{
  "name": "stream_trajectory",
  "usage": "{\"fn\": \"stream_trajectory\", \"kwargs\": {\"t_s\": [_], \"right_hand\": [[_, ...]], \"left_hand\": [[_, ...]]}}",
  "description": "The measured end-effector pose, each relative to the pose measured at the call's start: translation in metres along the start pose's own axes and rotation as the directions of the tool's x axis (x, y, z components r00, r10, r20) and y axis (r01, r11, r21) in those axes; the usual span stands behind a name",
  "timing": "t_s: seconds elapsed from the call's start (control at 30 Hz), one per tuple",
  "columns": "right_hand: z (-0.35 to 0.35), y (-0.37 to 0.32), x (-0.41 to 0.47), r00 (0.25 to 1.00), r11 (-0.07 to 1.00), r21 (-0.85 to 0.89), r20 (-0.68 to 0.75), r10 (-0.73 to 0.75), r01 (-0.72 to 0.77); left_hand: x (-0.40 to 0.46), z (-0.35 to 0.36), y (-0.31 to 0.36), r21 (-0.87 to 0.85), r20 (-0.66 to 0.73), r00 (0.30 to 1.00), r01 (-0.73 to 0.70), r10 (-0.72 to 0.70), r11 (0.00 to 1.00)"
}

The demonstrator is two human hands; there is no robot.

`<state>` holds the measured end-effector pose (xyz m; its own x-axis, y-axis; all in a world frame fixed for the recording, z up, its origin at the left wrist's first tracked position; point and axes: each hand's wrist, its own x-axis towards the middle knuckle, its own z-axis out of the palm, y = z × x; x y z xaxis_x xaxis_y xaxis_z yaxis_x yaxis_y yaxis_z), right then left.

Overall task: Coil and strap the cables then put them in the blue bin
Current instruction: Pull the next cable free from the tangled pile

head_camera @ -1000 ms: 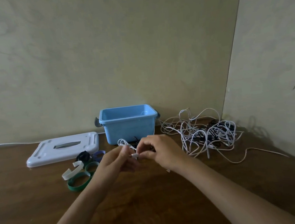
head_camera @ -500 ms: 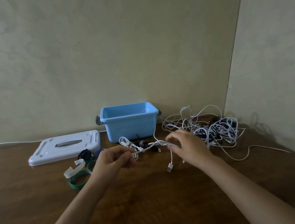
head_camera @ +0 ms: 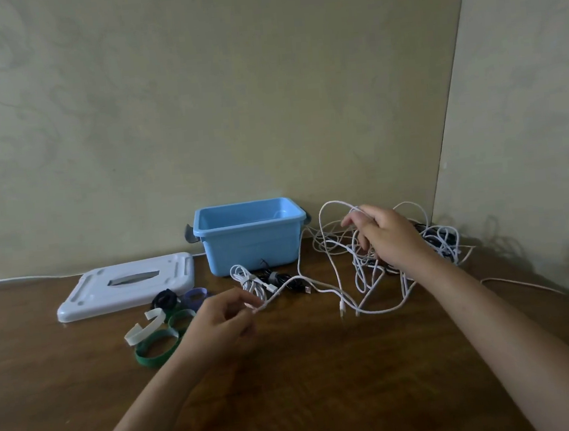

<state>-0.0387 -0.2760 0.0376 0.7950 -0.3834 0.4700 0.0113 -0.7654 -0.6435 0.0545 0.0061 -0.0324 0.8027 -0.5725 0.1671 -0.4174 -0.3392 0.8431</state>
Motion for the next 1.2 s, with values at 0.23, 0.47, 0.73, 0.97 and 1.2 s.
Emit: {"fn": "stream_trajectory", "kwargs": {"t_s": [0.23,0.47,0.73,0.97,1.2], "right_hand": [[0.017,-0.02,-0.002,0.993,0.998,-0.064,0.116,-0.01,0.018],[0.034,-0.011,-0.006,0.99,0.998,-0.05,0.136,0.032,-0.026],[0.031,-0.058,-0.009,0.938,0.967,0.048,0.236,-0.253,0.249],[0.055,-0.095,-0.009,0.926,0.925,0.234,0.16,-0.341,0.3],[0.082,-0.088,-0.007,0.963,0.962,0.149,0.112,-0.247,0.229]], "left_hand": [[0.0,0.001,0.005,0.108,0.029,0.999,-0.036,0.033,0.993],[0.002,-0.003,0.003,0.102,0.098,0.994,-0.047,0.037,0.994],[-0.001,0.003,0.004,-0.072,-0.151,0.978,-0.158,0.146,0.985],[-0.001,0.0,0.008,-0.272,-0.066,0.959,-0.282,0.275,0.92],[-0.001,-0.008,0.009,-0.41,-0.366,0.921,-0.289,0.134,0.865]]}}
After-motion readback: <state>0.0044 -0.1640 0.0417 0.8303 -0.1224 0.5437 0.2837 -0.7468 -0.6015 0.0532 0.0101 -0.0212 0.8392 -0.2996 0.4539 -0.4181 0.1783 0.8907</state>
